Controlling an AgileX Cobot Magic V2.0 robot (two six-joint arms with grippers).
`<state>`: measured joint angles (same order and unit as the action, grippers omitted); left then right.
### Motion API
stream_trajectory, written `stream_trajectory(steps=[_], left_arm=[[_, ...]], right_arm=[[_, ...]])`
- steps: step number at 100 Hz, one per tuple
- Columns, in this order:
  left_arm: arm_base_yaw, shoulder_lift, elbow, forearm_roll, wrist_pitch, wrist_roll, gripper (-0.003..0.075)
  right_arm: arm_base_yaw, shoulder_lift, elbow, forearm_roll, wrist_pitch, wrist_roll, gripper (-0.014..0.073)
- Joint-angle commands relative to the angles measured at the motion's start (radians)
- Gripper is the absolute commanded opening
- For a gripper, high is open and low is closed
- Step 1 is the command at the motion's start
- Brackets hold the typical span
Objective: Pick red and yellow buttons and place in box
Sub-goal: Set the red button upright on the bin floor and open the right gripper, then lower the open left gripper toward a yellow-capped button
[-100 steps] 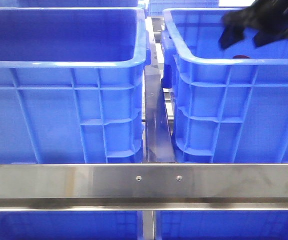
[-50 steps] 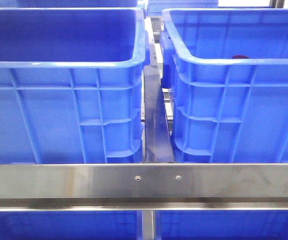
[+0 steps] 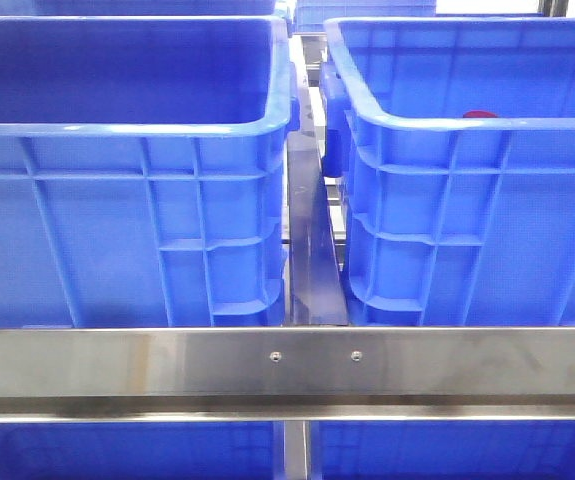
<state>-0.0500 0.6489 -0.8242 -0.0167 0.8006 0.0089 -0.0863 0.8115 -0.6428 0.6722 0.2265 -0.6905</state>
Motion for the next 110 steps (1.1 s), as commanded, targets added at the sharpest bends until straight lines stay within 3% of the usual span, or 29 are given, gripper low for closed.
stream_trajectory(steps=[1, 34, 41, 48, 67, 82, 96, 110], left_arm=[[0.002, -0.001, -0.027, -0.016, -0.061, -0.009, -0.0019], [0.002, -0.001, -0.027, -0.016, -0.06, -0.009, -0.0019], [0.002, -0.001, -0.027, -0.016, -0.06, -0.009, -0.0019], [0.002, -0.001, -0.027, -0.016, -0.06, -0.009, -0.0019], [0.002, -0.001, -0.027, -0.016, -0.057, -0.009, -0.0019], [0.002, -0.001, -0.027, -0.016, -0.044, -0.009, -0.0013], [0.002, -0.001, -0.027, -0.016, -0.044, 0.005, 0.0112], [0.002, 0.007, -0.027, -0.016, -0.046, 0.005, 0.0358]], right_arm=[[-0.004, -0.081, 0.016, 0.024, -0.06, 0.011, 0.0593], [-0.004, -0.266, 0.086, 0.03, 0.004, 0.011, 0.0573], [-0.004, -0.27, 0.086, 0.03, 0.002, 0.011, 0.0493], [-0.004, -0.27, 0.086, 0.03, 0.001, 0.011, 0.0362], [-0.004, -0.27, 0.086, 0.03, 0.006, 0.011, -0.0077], [-0.004, -0.27, 0.086, 0.032, 0.009, 0.011, -0.0067], [-0.004, -0.27, 0.086, 0.032, 0.018, 0.011, -0.0067], [-0.004, -0.27, 0.086, 0.033, 0.027, 0.011, -0.0067]])
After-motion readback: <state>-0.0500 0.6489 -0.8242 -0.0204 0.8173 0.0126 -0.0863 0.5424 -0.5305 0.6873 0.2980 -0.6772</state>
